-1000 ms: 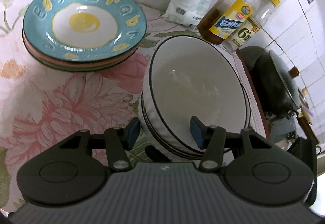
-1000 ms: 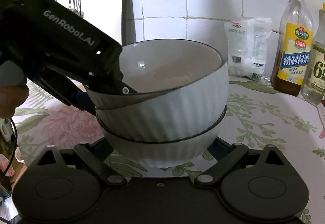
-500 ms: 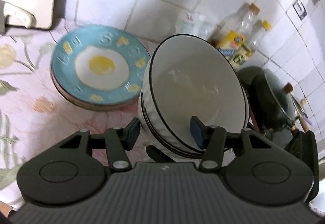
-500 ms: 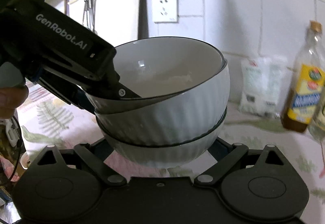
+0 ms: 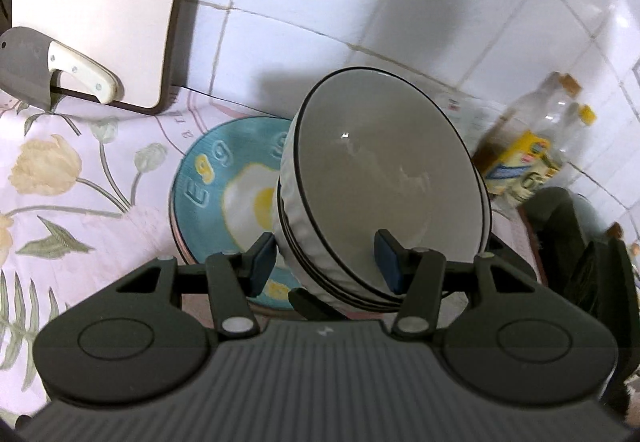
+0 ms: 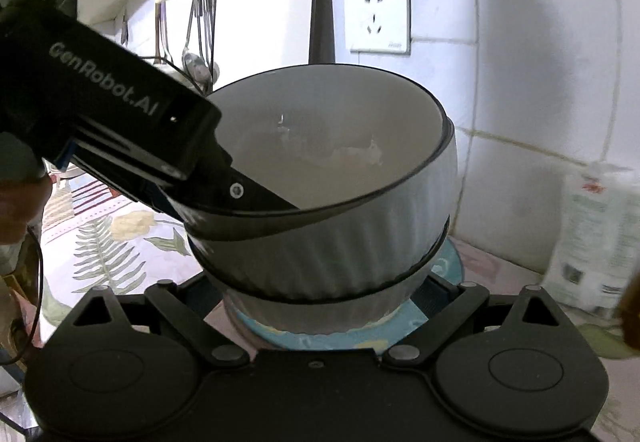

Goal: Organize plates and bowls
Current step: 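Carry the bowl stack with both grippers over the blue egg plate stack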

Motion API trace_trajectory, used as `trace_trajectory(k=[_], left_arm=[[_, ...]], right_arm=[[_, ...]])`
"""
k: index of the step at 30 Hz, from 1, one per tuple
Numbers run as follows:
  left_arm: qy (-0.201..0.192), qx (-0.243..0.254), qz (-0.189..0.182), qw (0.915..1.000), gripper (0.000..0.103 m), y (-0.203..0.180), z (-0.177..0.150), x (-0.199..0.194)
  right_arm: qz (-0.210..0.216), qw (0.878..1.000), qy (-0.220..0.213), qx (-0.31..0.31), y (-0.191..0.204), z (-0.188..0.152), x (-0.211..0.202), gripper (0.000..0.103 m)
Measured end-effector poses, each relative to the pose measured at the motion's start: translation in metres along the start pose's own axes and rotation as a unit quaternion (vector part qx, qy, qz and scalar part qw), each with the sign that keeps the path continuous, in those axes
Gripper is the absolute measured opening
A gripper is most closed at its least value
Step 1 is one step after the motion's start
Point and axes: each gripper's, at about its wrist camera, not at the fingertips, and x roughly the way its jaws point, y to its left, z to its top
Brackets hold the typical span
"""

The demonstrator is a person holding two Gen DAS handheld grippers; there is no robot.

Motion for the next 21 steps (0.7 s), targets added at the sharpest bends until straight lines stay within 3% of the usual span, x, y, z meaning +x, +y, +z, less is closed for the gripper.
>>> trace_trajectory(k=[10,21], left_arm=[[0.003,-0.045,0.007,0.9989,0.052,0.033,0.010,0.037],[0.012,-0.051,0.021,0.9984,0.052,0.045,0.011,0.051]], right_arm=[[0.016,0.998,0.057,-0.011,-0.011,0.020,0.057,0.099],[0.023,0.995,0.096,-0.007,-0.007,0.026,0.068,0.099]])
